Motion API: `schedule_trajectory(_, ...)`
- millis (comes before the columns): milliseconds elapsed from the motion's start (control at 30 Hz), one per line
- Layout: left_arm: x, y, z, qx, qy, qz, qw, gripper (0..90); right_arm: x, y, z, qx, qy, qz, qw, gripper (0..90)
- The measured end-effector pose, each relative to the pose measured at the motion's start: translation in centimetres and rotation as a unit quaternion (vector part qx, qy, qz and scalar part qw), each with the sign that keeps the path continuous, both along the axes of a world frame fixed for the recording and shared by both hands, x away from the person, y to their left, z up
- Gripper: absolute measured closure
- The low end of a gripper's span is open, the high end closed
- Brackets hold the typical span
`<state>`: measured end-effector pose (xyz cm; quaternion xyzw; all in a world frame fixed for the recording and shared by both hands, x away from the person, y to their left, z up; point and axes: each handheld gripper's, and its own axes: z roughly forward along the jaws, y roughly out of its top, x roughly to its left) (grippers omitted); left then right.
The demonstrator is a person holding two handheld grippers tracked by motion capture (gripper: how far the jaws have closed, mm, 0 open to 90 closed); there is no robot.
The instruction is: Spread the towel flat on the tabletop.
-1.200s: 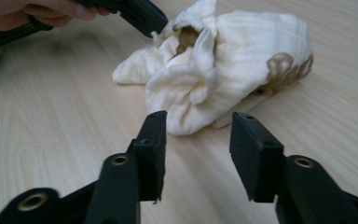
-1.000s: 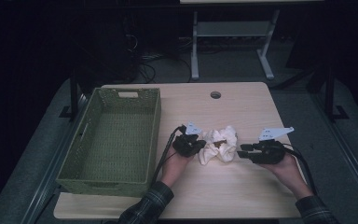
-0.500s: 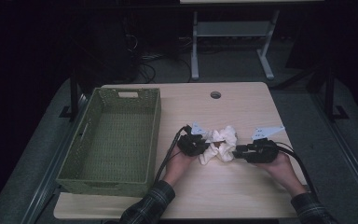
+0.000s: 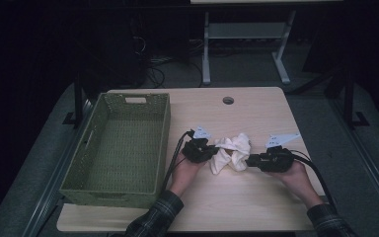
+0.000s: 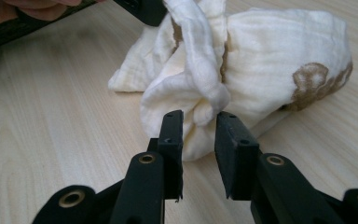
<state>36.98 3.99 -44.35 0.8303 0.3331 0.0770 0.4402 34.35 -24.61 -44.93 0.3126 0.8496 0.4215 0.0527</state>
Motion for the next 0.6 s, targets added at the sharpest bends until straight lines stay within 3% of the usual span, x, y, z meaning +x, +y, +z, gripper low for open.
schedule_trajectory(100, -0.1, 0.0, 0.2, -0.009, 0.000, -0.001, 1.0000, 83.7, 0.6, 0.2, -0.1, 0.008, 0.004, 0.000, 1.0000, 74.4)
schedule_trajectory(200, -0.2, 0.3, 0.6, -0.018, -0.001, 0.006, 0.9998, 84.0, 1.1, 0.6, -0.3, -0.009, 0.008, 0.000, 0.9999, 83.1)
schedule_trajectory(267, -0.2, 0.5, 0.8, -0.021, -0.002, 0.007, 0.9998, 84.1, 1.1, 0.5, -0.2, -0.006, 0.010, -0.002, 0.9999, 86.8)
schedule_trajectory(400, -0.3, 1.2, 1.8, -0.045, -0.005, 0.016, 0.9989, 84.2, 0.9, -0.5, 1.2, 0.003, -0.012, -0.011, 0.9999, 87.6)
schedule_trajectory(600, -0.5, 1.1, 2.2, -0.041, -0.006, 0.017, 0.9990, 84.2, 0.5, -1.3, 3.2, 0.014, -0.039, -0.011, 0.9991, 87.7)
